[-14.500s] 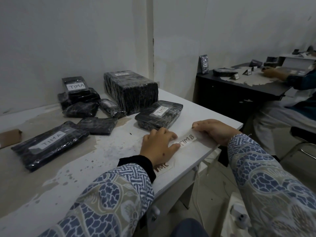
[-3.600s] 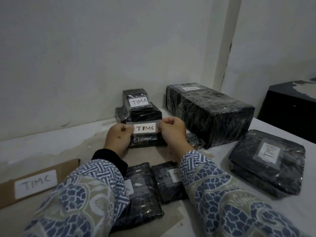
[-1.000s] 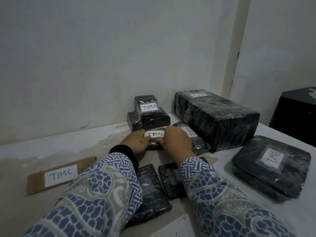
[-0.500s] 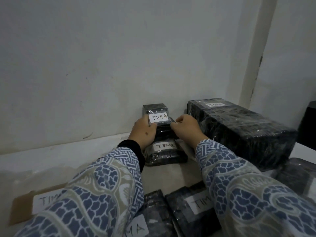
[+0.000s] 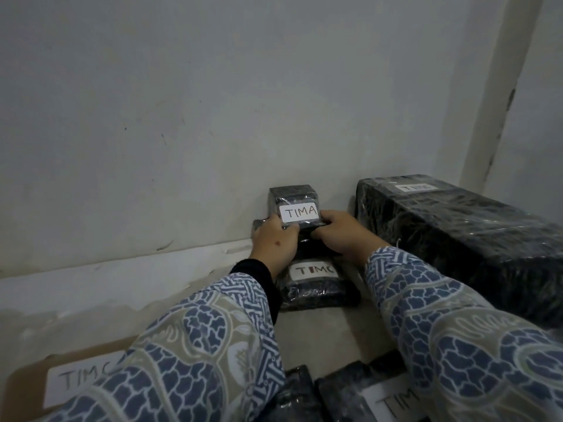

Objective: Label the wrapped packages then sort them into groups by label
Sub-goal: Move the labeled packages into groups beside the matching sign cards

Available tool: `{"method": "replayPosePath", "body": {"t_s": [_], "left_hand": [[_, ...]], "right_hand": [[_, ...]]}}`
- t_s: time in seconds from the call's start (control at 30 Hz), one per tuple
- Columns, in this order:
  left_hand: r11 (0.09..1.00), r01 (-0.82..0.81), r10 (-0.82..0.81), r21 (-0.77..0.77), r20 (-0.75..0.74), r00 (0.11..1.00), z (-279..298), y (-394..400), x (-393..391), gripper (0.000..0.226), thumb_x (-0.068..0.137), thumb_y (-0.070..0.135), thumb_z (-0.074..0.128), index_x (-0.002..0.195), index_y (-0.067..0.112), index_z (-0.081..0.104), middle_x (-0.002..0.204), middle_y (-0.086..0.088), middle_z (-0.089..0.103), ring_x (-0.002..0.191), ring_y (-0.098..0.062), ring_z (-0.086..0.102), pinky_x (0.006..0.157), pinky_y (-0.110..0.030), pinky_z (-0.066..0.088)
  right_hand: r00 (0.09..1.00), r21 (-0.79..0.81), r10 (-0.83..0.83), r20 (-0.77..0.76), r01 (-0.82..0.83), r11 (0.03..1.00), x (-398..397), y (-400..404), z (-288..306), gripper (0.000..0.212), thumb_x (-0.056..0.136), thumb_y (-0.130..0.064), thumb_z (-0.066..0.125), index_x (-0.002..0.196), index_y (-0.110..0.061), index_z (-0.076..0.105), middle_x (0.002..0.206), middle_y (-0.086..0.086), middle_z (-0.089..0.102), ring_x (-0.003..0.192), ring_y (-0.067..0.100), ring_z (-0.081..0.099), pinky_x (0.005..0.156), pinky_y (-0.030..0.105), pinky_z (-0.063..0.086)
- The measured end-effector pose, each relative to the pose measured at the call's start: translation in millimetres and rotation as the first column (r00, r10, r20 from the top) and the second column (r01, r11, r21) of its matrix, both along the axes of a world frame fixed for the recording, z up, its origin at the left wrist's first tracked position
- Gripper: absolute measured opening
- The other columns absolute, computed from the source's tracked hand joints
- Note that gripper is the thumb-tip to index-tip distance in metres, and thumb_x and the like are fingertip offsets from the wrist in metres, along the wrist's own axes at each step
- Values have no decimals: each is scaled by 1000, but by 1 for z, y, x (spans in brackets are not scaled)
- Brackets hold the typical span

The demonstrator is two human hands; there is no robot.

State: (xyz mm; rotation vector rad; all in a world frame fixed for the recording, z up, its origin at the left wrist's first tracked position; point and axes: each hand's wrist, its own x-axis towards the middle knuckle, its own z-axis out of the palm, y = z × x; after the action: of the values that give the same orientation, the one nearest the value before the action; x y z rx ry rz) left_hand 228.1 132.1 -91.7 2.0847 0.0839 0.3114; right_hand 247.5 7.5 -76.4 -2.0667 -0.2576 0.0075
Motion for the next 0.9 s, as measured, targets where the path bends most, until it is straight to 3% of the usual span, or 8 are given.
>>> {"method": "replayPosePath", "body": {"t_s": [0.2, 0.33, 0.5, 0.57, 0.6, 0.67, 0.8, 0.9], "left_hand": [[1000, -14, 14, -1, 93, 996, 12, 7, -12, 33, 89, 16, 49, 119, 8, 60, 121, -10, 65, 115, -27, 56, 102, -41, 44], [1000, -26, 24, 12, 150, 988, 39, 21, -30, 33, 92, 13, 47, 122, 5, 58, 124, -14, 58, 117, -28, 53, 103, -35, 42], [994, -97, 85, 54, 198, 977, 78, 57, -64, 48, 72, 41, 44, 112, 19, 58, 116, -7, 53, 112, -28, 53, 101, -50, 40], [991, -119, 103, 59, 221, 970, 92, 78, -79, 47, 68, 43, 42, 108, 24, 57, 116, -5, 55, 111, -28, 54, 101, -51, 40], [990, -123, 104, 73, 225, 969, 100, 88, -88, 47, 68, 42, 42, 109, 24, 57, 116, -5, 57, 110, -28, 55, 100, -51, 41], [987, -128, 104, 96, 225, 969, 114, 111, -108, 43, 75, 36, 45, 113, 22, 58, 117, -7, 59, 106, -29, 57, 98, -48, 44], [988, -93, 67, 121, 203, 977, 133, 163, -149, 35, 88, 7, 47, 121, 13, 57, 118, -9, 62, 106, -26, 59, 95, -39, 49], [986, -93, 71, 137, 162, 984, 143, 215, -185, 33, 91, 5, 46, 122, 11, 57, 116, -8, 65, 106, -26, 61, 94, -40, 50]], "right_hand": [[1000, 46, 9, 19, -10, 999, -5, 2, 9, 32, 82, 0, 58, 112, -8, 66, 108, 11, 68, 93, 19, 62, 90, 31, 49], [995, 73, 47, 91, -54, 996, -23, 15, 32, 32, 86, -1, 56, 116, -8, 64, 101, 6, 64, 76, 7, 57, 67, 17, 45], [985, 49, 127, 120, -133, 990, -56, 45, 75, 28, 88, -5, 56, 114, -10, 64, 82, -3, 63, 66, 5, 53, 48, 10, 41], [980, 47, 158, 119, -165, 985, -72, 61, 91, 27, 88, -6, 56, 113, -9, 64, 85, 2, 64, 70, 9, 58, 54, 17, 50], [979, 48, 166, 121, -173, 984, -80, 70, 97, 26, 87, -6, 56, 112, -9, 64, 92, 7, 66, 76, 15, 61, 64, 28, 56], [975, 38, 182, 129, -188, 981, -96, 91, 109, 27, 85, -6, 56, 109, -7, 66, 97, 12, 65, 82, 23, 61, 75, 42, 54], [962, 25, 228, 148, -234, 972, -124, 140, 125, 27, 80, -5, 55, 104, -2, 67, 89, 11, 63, 79, 21, 57, 66, 29, 48], [947, 8, 288, 142, -293, 956, -148, 188, 136, 26, 79, -4, 54, 101, -2, 68, 90, 9, 64, 82, 22, 60, 68, 28, 51]]}}
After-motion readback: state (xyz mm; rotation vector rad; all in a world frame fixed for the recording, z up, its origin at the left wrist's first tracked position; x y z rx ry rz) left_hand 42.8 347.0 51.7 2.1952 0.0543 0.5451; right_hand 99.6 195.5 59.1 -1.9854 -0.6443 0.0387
